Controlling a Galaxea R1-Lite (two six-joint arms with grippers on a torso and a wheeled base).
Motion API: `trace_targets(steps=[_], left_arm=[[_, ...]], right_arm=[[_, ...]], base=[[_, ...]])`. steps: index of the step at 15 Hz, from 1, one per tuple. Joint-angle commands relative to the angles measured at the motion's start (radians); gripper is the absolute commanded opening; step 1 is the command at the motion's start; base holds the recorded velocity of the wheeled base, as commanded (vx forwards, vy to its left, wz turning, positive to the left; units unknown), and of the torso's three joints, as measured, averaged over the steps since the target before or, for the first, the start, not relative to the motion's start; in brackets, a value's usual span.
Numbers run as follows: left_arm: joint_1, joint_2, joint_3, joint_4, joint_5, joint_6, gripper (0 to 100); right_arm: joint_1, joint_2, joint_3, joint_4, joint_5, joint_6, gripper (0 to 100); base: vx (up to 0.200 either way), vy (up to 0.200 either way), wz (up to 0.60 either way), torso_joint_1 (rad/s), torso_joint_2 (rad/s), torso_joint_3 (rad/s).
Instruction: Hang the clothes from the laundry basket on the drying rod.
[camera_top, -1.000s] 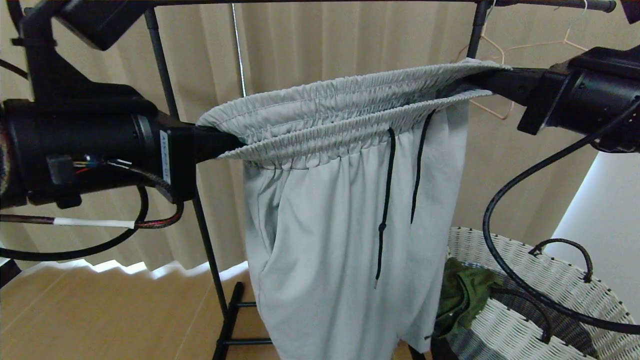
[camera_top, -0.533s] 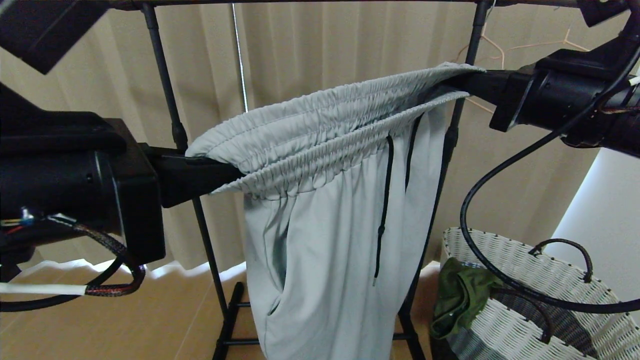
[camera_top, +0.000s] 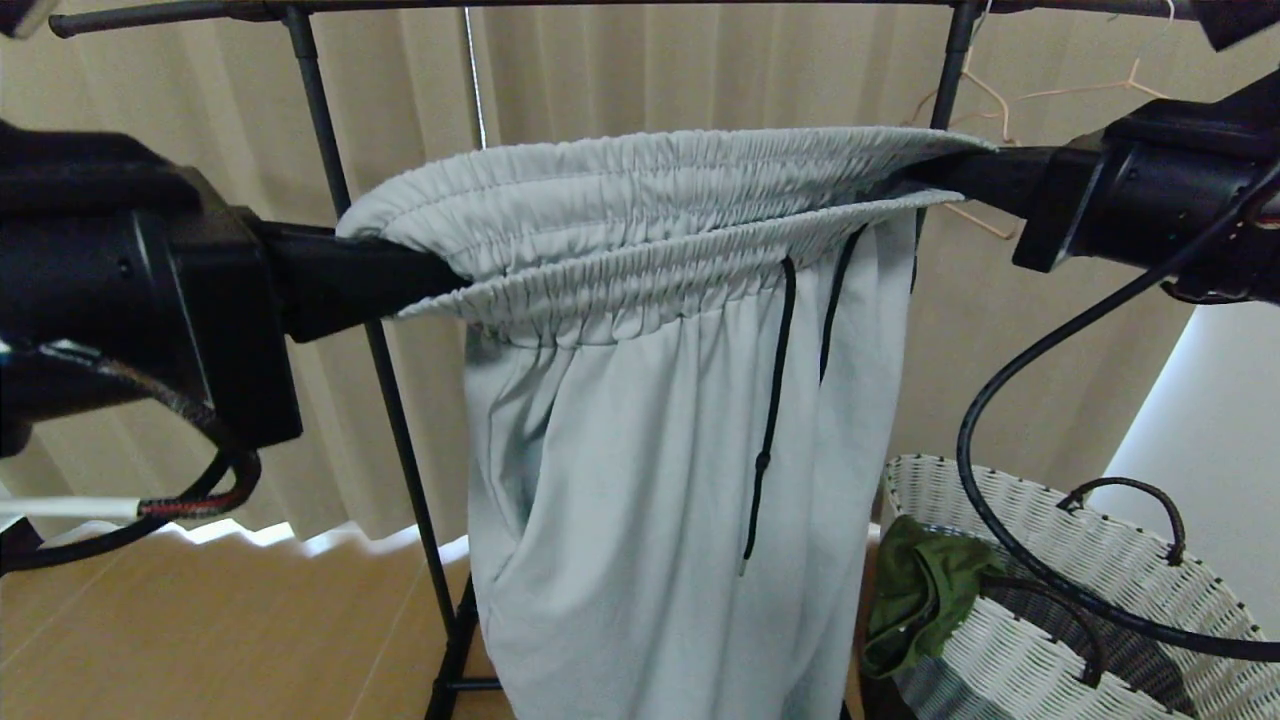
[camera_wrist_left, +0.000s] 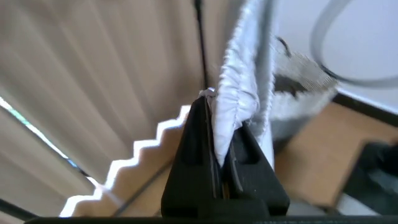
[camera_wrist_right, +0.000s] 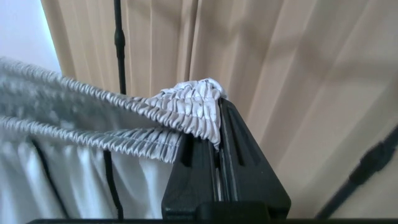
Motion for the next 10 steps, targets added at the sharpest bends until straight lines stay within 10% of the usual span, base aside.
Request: trace_targets(steps=[1,10], left_arm=[[0.024,0.061,-0.056,-0.013,0.019,-0.006,0],[0.024,0.204,-0.067,-0.195,0.261,0.002,0]], right_arm=[[0.000,-0.074,-0.003,0.025,0.001,0.000,0],[0.006,-0.233,0.164,0.096,0.002,-0.005,0]], base=[[0.000,0.000,0.00,0.000,0.00,0.000],[0.000,0.000,0.00,0.000,0.00,0.000]])
